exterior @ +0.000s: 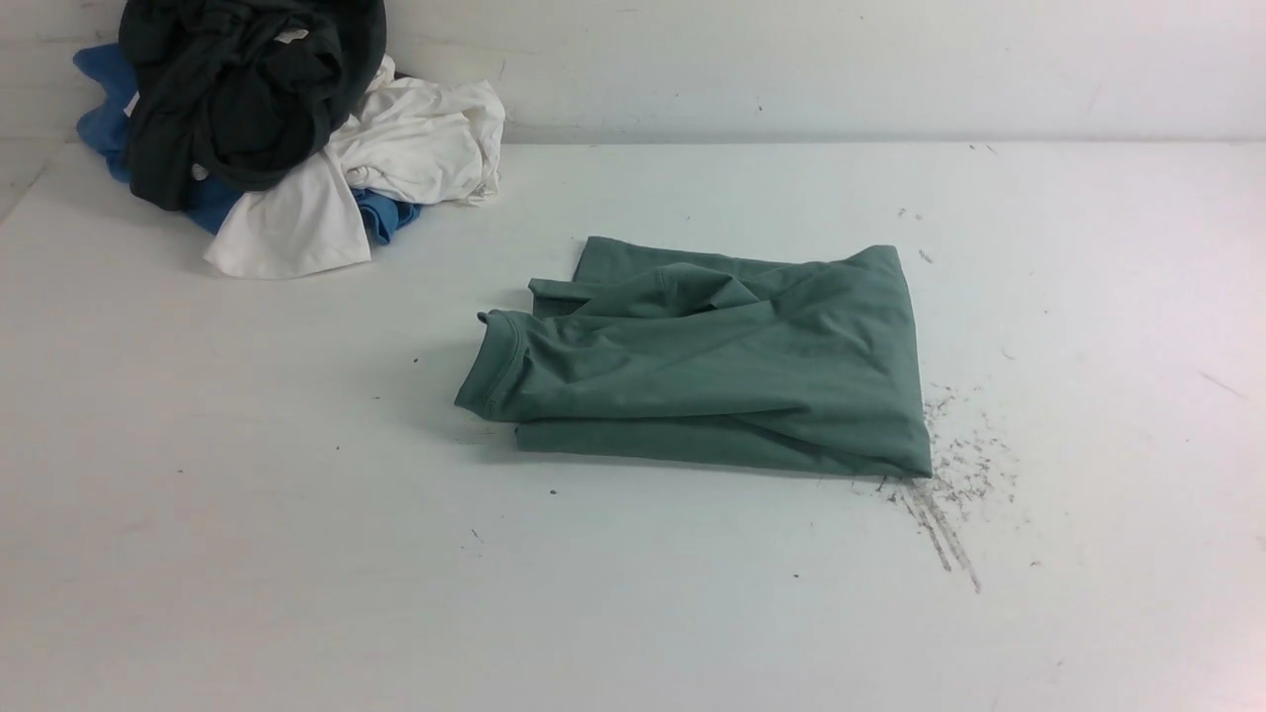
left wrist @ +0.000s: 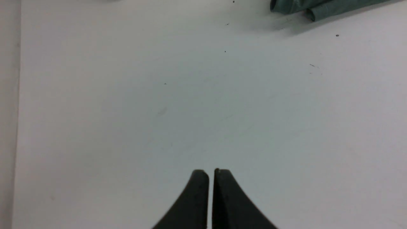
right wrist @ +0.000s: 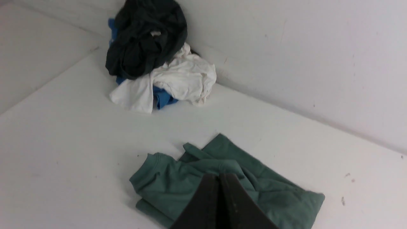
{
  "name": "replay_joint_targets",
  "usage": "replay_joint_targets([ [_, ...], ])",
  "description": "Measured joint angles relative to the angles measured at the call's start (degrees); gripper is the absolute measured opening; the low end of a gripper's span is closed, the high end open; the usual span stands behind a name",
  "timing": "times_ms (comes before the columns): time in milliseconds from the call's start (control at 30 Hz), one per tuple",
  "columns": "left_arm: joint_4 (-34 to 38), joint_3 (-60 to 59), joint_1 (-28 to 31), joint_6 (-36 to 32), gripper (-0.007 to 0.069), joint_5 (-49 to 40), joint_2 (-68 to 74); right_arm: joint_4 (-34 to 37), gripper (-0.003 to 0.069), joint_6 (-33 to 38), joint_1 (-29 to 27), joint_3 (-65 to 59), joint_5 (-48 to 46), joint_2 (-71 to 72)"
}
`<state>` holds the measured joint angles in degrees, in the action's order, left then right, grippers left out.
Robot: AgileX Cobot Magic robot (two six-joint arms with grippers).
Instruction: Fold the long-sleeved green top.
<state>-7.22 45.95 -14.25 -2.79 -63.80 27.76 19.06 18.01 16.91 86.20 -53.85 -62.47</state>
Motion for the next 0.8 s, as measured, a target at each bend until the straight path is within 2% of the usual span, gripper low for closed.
replay_joint_targets([
  [133,0.00,-7.20,0.00,1.38,0.0006,2.81,-11.02,3.54,-0.0015,3.12,0.00,-16.45,12.93,13.15],
  [300,0.00,-12.73,0.00,1.67,0.0006,4.36,-21.16,6.48,-0.0015,5.51,0.00,-30.77,21.35,26.16],
  [500,0.00,-14.19,0.00,1.72,0.0006,4.19,-26.90,6.98,-0.0015,6.03,0.00,-37.01,22.50,33.12],
  [800,-0.04,-14.19,0.00,1.50,0.0006,4.19,-27.54,7.03,-0.0015,6.20,0.00,-37.43,18.45,34.55],
])
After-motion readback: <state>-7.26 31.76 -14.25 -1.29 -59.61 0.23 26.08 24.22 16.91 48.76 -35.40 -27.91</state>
